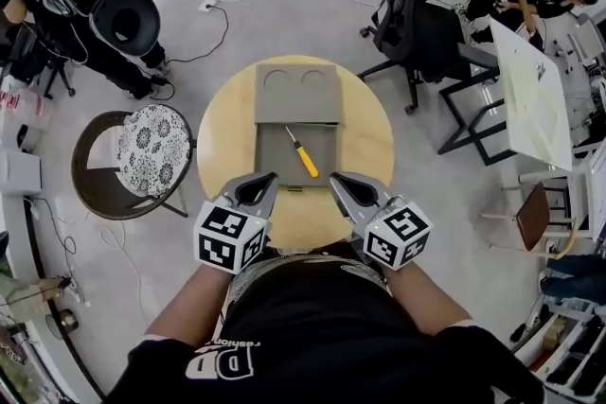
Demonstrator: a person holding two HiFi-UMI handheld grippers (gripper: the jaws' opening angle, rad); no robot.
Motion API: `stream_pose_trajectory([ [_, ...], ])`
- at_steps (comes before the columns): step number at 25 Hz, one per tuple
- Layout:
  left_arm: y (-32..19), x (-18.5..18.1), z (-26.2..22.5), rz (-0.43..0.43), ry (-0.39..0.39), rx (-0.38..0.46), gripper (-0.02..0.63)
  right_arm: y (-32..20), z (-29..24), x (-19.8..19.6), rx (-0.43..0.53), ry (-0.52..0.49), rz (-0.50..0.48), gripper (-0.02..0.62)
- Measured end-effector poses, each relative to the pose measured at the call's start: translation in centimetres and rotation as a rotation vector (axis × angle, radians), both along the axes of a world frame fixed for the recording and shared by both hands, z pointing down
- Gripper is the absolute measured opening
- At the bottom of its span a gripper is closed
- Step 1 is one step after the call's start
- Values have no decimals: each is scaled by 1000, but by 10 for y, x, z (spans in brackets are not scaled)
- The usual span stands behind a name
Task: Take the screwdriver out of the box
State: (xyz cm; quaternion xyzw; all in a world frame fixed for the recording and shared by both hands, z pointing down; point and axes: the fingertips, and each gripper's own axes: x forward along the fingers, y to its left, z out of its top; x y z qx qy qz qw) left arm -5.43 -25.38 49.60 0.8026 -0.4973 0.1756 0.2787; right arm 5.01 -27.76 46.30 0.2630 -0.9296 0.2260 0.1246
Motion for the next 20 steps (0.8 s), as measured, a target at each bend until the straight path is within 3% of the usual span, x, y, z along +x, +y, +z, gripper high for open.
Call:
stream_pose_trajectory([
  [12, -21, 21, 61, -94, -40, -159, 67, -14, 24, 23, -62, -35, -75, 0],
  [20, -35, 27, 86, -128, -101, -212, 130, -19, 38, 34, -82, -37, -113, 0],
])
